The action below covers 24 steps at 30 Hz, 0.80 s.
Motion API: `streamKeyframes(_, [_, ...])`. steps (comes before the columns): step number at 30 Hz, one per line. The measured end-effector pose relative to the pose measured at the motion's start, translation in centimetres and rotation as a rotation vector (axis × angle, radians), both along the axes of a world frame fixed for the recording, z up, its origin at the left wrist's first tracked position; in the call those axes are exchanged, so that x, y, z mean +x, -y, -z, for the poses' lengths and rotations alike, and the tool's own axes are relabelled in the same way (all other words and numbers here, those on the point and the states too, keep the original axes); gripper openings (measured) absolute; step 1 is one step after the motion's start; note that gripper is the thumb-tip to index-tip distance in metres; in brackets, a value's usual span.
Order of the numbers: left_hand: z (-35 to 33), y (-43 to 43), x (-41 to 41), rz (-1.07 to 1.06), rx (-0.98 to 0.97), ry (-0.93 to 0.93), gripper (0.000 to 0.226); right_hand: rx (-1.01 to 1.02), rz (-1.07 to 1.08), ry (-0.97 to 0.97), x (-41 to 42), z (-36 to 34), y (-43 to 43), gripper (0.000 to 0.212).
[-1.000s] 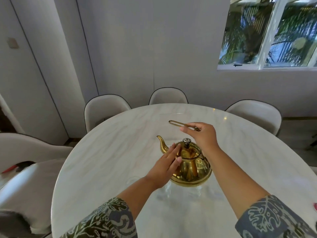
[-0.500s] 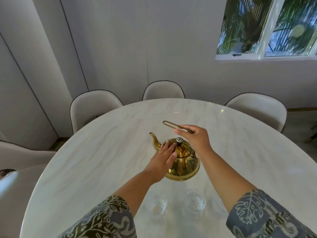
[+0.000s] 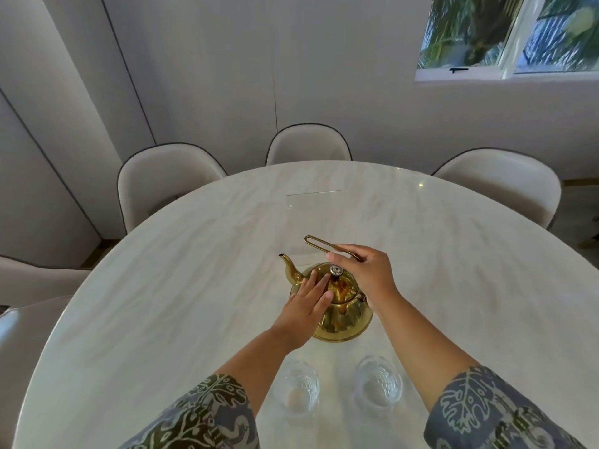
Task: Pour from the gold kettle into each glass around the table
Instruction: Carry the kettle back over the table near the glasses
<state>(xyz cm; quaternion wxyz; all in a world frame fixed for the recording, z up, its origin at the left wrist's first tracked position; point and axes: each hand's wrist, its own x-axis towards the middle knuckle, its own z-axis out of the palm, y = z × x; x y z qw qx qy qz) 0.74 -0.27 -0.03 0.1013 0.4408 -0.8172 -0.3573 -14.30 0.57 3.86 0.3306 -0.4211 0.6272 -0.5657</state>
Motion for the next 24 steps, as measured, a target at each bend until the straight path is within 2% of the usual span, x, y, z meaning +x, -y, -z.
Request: streamKeyframes(24, [2.4, 0.2, 0.3, -0.022, 0.051, 0.014, 0.054, 0.06, -0.023, 0.03, -0.2, 3.1, 0.9, 0.038])
